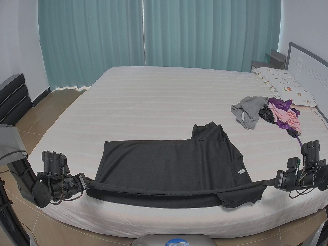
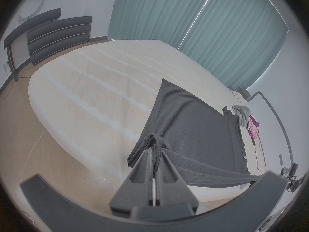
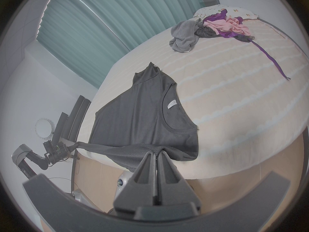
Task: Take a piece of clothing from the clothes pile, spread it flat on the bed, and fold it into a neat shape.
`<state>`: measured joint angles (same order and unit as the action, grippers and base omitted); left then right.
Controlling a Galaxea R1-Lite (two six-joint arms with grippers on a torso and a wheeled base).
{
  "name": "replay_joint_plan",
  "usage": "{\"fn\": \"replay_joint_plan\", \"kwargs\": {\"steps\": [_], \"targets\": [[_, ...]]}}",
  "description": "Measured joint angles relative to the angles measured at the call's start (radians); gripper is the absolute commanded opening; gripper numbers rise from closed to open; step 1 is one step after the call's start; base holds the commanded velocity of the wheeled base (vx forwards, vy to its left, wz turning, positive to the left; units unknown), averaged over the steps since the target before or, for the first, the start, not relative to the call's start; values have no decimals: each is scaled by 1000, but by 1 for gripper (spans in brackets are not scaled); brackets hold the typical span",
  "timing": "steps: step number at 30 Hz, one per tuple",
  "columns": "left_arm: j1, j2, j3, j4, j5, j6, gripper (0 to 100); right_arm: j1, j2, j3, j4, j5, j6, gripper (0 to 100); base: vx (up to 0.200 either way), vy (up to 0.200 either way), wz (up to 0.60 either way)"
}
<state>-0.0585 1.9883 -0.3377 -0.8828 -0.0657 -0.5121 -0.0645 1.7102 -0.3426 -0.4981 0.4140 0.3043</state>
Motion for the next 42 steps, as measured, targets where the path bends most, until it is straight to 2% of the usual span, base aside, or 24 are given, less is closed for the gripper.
{"fn": "replay_joint_plan", "kwargs": {"steps": [10, 29, 30, 35, 42], "targets": [[-2, -1, -27, 1, -1, -1, 0, 3, 30, -15, -8, -1, -3, 0, 0, 0, 0], [-2, 174, -246, 57, -2, -41, 0, 5, 310, -225, -13, 1, 7, 0, 0, 0, 0], [-3, 185, -257, 57, -3, -50, 100, 6, 322, -232, -13, 1, 8, 100, 0, 0, 0], [-4, 222, -309, 57, -3, -119, 100, 7, 364, -250, -13, 5, 12, 100, 0, 0, 0], [-10, 232, -320, 56, -4, -143, 100, 2, 356, -243, -17, 15, 55, 100, 0, 0, 0]]}}
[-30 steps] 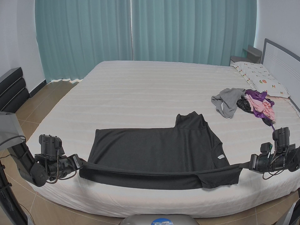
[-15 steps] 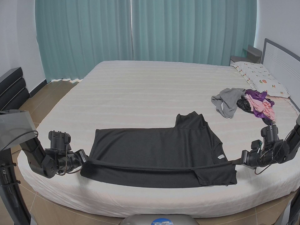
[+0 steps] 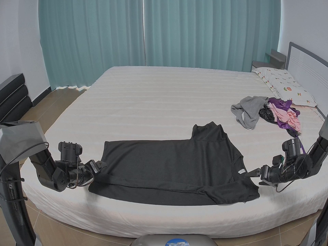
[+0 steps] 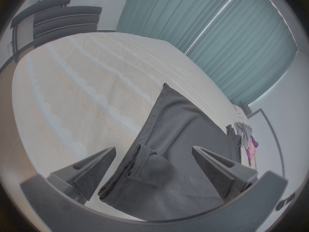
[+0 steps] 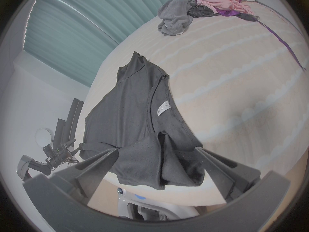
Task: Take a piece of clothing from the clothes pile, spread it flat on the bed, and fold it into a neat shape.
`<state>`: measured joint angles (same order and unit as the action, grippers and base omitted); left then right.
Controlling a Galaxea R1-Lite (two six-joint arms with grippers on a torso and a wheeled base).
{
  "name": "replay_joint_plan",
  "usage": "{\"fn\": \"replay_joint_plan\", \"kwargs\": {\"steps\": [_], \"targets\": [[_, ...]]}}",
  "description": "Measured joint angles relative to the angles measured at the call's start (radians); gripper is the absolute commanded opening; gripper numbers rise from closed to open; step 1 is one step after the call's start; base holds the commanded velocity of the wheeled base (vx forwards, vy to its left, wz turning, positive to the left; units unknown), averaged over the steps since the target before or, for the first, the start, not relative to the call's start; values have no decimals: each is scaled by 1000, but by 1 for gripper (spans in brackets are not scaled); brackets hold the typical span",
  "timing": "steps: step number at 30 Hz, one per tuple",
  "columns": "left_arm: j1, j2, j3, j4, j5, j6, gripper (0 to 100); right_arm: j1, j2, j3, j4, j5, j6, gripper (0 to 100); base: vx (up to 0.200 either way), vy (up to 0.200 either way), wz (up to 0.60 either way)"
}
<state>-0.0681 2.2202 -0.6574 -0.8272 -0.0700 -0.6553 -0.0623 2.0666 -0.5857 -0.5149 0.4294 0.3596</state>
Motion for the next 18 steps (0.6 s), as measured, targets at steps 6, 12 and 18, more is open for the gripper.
{"fn": "replay_joint_plan", "kwargs": {"steps": [6, 12, 18], "targets": [[4, -48, 21, 1, -9, -122, 100, 1, -60, 63, -3, 26, 30, 100, 0, 0, 0], [6, -115, 86, -1, -19, -150, 100, 5, -121, 154, -94, 32, 102, 100, 0, -33, 0], [-4, -144, 122, -4, -26, -184, 100, 14, -130, 230, -241, 33, 170, 100, 0, -167, 0]]}}
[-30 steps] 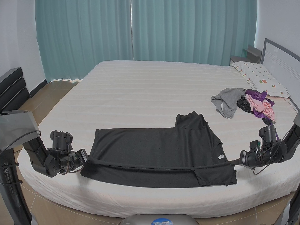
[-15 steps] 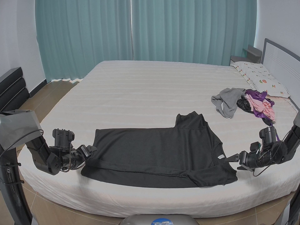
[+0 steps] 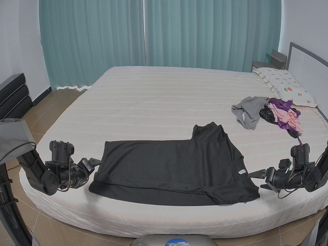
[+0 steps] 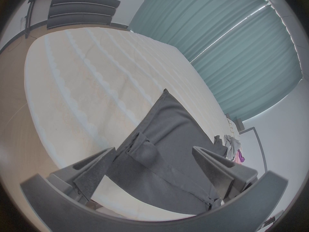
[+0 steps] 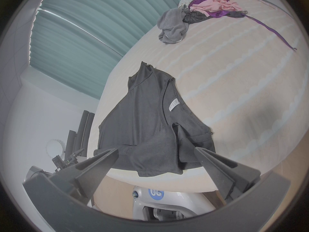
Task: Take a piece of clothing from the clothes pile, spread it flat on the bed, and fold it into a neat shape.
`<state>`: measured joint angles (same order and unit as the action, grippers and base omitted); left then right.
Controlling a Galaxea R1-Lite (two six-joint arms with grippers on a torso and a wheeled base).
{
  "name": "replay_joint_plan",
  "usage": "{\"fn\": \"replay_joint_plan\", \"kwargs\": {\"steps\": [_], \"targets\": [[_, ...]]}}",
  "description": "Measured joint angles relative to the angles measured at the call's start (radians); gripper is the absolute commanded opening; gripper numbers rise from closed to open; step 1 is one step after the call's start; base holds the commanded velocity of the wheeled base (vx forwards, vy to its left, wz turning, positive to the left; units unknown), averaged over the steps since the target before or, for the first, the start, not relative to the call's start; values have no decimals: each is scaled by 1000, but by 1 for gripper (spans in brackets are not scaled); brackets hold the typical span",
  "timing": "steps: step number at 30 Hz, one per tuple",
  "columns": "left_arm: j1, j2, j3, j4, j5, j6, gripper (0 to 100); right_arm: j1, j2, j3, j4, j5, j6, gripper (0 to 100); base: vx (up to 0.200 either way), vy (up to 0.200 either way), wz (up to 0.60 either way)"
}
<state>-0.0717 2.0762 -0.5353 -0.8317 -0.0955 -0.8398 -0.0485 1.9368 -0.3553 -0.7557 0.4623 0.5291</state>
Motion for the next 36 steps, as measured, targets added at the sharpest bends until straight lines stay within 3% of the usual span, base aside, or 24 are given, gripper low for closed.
{"fn": "replay_joint_plan", "kwargs": {"steps": [6, 14, 22, 28, 36], "targets": [[-7, -8, 10, -3, -3, -16, 100, 8, 21, 29, -32, -1, 54, 100, 0, 0, 0], [-3, -10, 7, -5, -5, -41, 100, 17, 51, 34, -35, -1, 56, 100, 150, 0, 0], [6, -29, 9, 10, -7, 0, 100, 39, 65, 46, -37, -3, 50, 100, 0, 0, 0], [21, -41, -13, 140, -25, 113, 100, 42, 68, 48, -37, -4, 47, 100, 0, 0, 0], [24, -63, -86, 337, -80, 168, 100, 43, 69, 49, -37, -6, 45, 100, 0, 0, 0]]}}
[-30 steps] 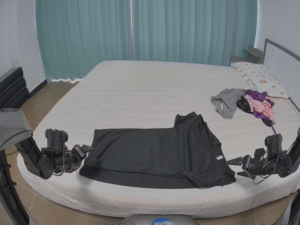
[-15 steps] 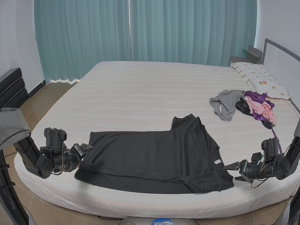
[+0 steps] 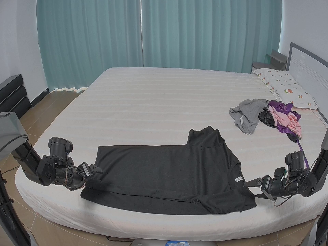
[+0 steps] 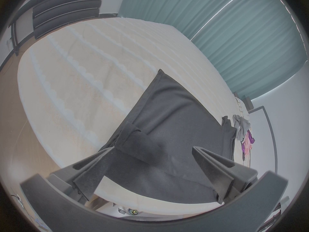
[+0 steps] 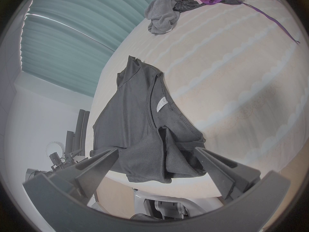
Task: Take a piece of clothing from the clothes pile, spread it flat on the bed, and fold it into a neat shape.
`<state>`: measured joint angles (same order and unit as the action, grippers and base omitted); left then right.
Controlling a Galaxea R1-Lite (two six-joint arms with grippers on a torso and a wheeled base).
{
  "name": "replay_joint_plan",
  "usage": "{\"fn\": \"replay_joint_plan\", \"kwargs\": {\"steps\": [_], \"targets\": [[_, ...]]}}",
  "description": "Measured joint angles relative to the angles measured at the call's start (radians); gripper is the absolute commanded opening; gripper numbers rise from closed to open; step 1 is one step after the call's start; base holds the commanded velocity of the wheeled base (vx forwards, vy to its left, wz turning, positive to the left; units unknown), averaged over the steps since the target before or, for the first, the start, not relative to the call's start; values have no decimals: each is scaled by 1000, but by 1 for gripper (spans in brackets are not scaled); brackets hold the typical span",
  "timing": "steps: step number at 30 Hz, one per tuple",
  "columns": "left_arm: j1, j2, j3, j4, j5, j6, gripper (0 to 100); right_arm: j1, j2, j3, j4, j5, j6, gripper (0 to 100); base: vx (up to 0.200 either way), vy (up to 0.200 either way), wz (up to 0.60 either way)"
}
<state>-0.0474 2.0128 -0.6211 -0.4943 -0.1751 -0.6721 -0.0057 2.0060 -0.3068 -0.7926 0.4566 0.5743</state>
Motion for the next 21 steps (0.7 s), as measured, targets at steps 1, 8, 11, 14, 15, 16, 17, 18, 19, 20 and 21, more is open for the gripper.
{"fn": "replay_joint_plan", "kwargs": {"steps": [1, 8, 11, 14, 15, 16, 17, 18, 19, 20, 21], "targets": [[-3, -2, -8, 11, -2, 2, 100, 0, 0, 0, 0, -1, 0, 100, 0, 0, 0], [-30, 21, -28, 66, -7, 39, 100, -1, 8, 0, 0, -4, -1, 100, 0, 0, 0], [-33, 49, -43, 80, -6, 47, 100, -1, 13, 0, 0, -6, -2, 100, 0, 0, 0], [-35, 80, -67, 85, -4, 49, 100, -1, 17, 0, 0, -6, -2, 100, 0, 0, 0], [-37, 93, -76, 87, -1, 50, 100, -1, 19, -1, 0, -7, -2, 100, 0, 0, 0], [-37, 100, -83, 89, 0, 50, 100, -1, 20, -2, -1, -7, -2, 100, 0, 0, 0], [-39, 109, -90, 88, 2, 49, 100, -1, 21, -3, -1, -8, -2, 100, 0, 0, 0], [-40, 117, -100, 88, 3, 49, 100, -2, 22, -4, -1, -9, -2, 100, 0, 0, 0], [-41, 126, -112, 89, 4, 47, 100, -2, 24, -5, -2, -9, -2, 100, 0, 0, 0], [-42, 133, -124, 89, 6, 43, 100, -2, 25, -6, -2, -9, -2, 100, 0, 0, 0], [-43, 142, -144, 89, 7, 32, 100, -2, 26, -6, -2, -9, -2, 100, 0, 0, 0]]}}
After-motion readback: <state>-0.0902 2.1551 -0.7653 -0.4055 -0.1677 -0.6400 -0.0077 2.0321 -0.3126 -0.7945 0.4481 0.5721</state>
